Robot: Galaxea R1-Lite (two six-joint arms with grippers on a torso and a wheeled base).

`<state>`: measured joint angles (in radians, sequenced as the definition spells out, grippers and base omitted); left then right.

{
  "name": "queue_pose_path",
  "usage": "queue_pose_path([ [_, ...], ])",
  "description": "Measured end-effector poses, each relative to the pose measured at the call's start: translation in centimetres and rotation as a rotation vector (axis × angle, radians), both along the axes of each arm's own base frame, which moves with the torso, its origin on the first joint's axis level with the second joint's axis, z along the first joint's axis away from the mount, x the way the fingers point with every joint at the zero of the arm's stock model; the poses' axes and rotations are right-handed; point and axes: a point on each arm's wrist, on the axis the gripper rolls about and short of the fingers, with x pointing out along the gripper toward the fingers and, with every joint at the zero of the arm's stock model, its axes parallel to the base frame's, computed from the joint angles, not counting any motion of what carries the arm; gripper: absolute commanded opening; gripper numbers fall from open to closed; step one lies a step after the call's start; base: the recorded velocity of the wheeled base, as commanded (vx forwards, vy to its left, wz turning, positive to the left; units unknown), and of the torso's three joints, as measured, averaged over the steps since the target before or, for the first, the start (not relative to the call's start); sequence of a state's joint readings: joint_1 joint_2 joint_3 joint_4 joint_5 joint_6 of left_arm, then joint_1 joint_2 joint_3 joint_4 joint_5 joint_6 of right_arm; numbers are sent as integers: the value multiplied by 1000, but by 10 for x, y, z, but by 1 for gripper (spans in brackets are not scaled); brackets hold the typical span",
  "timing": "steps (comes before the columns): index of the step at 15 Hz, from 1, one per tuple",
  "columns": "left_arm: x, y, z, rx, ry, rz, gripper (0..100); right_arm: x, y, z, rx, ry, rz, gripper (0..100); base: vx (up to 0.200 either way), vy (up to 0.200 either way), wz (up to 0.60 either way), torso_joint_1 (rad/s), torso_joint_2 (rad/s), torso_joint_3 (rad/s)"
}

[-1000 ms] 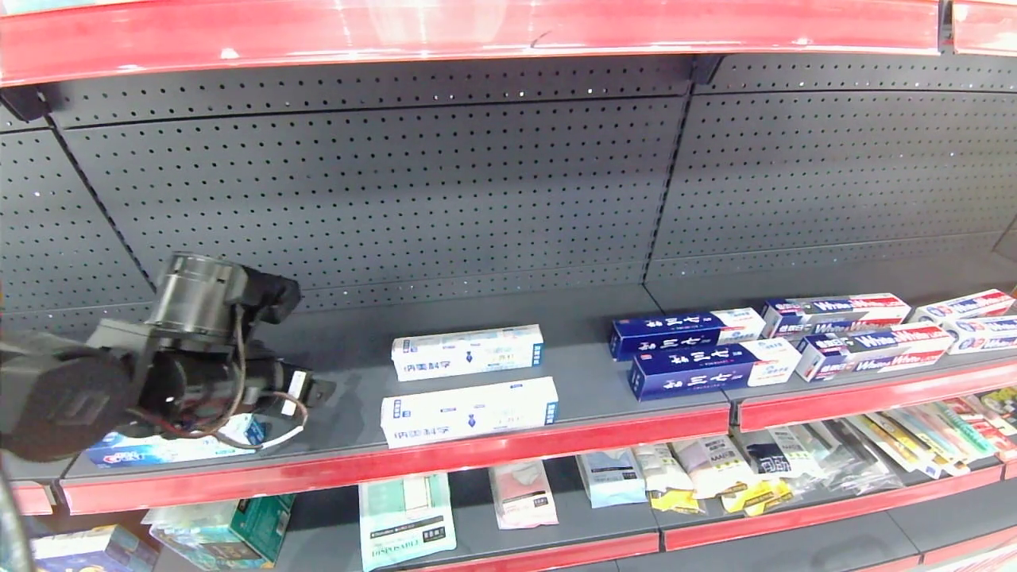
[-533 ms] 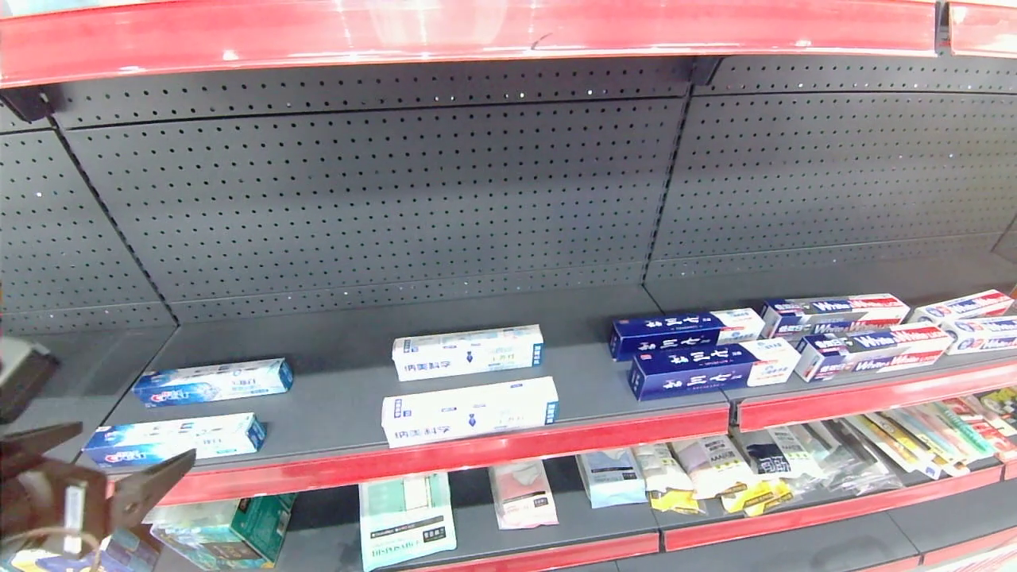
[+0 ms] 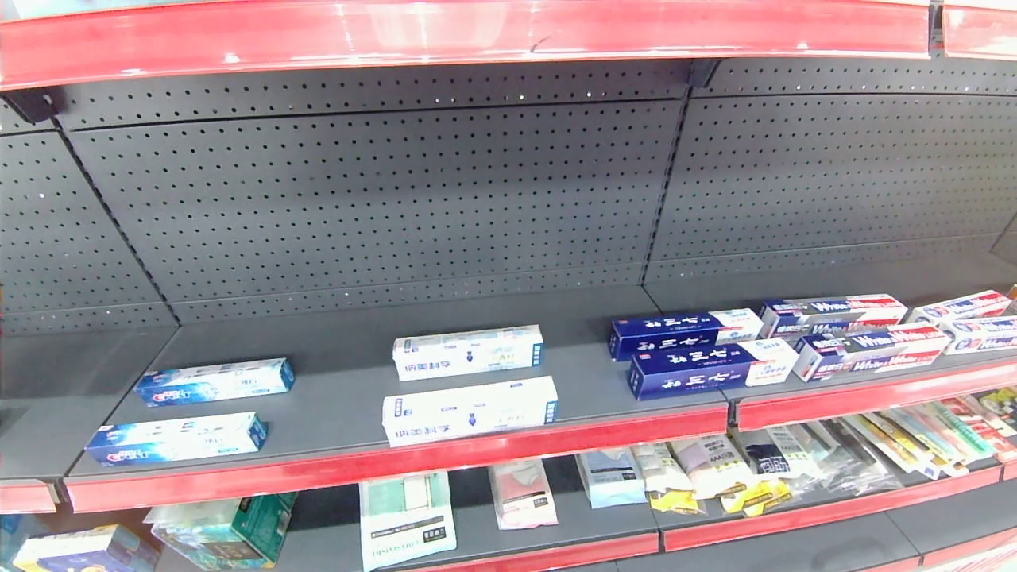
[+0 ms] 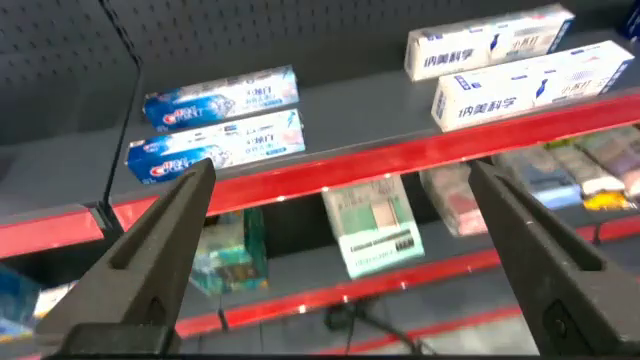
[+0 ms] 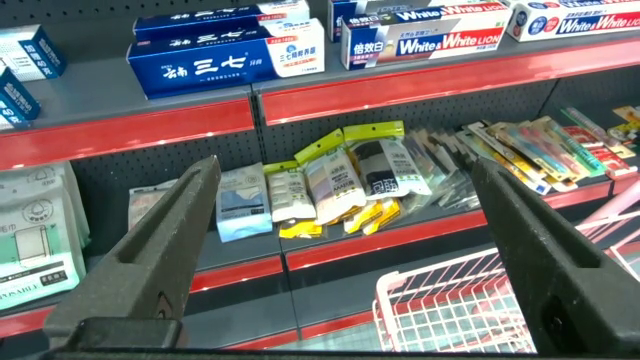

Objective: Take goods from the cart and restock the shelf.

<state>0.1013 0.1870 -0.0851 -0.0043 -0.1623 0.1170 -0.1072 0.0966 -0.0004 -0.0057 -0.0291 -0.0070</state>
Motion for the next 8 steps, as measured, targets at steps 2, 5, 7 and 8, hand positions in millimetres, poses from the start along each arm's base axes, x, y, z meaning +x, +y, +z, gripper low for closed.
queue_pose_path([
  [2, -2, 0, -15, -6, -16, 31, 100, 0, 0, 0, 0, 0, 0, 100, 0, 0, 0, 0, 0, 0],
  [5, -4, 4, -23, -52, -14, 215, 100, 0, 0, 0, -1, 0, 0, 100, 0, 0, 0, 0, 0, 0],
  [7, -4, 4, -25, -67, -15, 229, 100, 0, 0, 0, -2, 0, 0, 100, 0, 0, 0, 0, 0, 0],
  [8, -5, 4, -25, -66, -16, 230, 100, 0, 0, 0, -2, -1, 2, 100, 0, 0, 600, -7, -2, 2],
])
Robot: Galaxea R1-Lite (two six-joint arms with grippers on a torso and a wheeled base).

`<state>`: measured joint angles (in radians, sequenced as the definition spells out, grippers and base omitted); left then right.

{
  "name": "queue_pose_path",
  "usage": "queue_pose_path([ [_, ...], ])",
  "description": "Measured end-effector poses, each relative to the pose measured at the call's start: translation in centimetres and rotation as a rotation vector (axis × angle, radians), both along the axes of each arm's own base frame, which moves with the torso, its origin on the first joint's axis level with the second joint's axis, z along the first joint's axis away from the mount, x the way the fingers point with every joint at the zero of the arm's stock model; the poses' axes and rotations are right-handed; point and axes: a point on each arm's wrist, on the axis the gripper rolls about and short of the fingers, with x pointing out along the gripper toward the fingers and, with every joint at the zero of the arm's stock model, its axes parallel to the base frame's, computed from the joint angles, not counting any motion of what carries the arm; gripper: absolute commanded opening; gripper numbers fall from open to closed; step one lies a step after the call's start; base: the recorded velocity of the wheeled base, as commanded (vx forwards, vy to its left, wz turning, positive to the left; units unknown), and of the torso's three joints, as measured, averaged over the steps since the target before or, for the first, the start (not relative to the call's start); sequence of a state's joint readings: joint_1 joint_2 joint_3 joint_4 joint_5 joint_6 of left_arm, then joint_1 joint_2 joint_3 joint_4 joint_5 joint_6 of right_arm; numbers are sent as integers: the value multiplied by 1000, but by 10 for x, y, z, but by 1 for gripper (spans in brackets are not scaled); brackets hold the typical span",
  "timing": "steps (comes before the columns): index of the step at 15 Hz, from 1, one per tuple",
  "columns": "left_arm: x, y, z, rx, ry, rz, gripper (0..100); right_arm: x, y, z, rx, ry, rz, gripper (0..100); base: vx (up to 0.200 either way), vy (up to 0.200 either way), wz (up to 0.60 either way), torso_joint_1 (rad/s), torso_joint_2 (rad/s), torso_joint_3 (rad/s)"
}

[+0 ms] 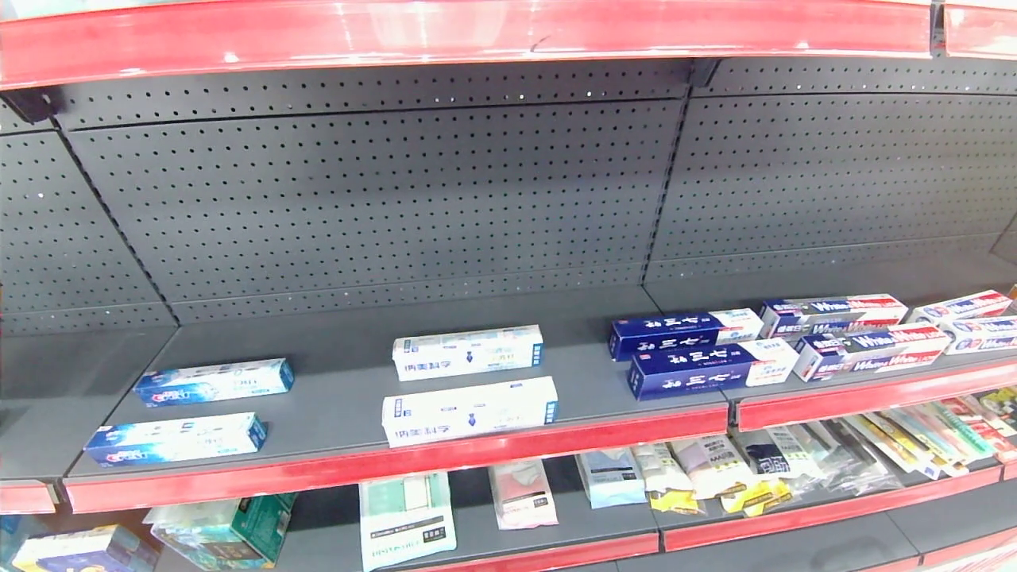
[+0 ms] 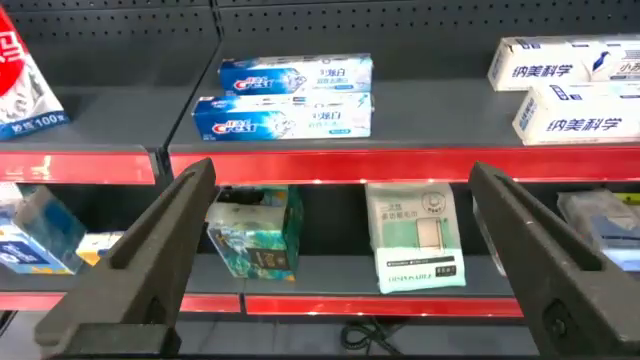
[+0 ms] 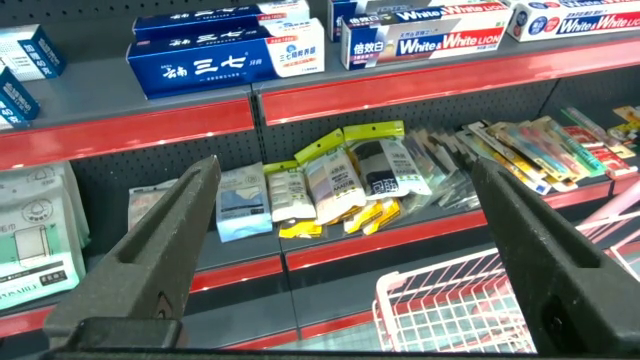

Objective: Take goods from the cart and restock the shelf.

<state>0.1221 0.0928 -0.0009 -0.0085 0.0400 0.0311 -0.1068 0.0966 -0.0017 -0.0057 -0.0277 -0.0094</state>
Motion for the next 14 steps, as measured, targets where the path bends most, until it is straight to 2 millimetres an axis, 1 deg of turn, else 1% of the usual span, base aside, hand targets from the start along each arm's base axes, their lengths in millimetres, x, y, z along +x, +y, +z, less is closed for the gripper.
queue_pose_path([
  [5, 0, 0, 0, -1, -2, 1, 100, 0, 0, 0, 0, 0, 0, 100, 0, 0, 600, 4, 0, 1],
  [14, 0, 0, 0, 1, -1, 1, 100, 0, 0, 0, 3, 2, -1, 100, 0, 0, 0, 0, 0, 0],
])
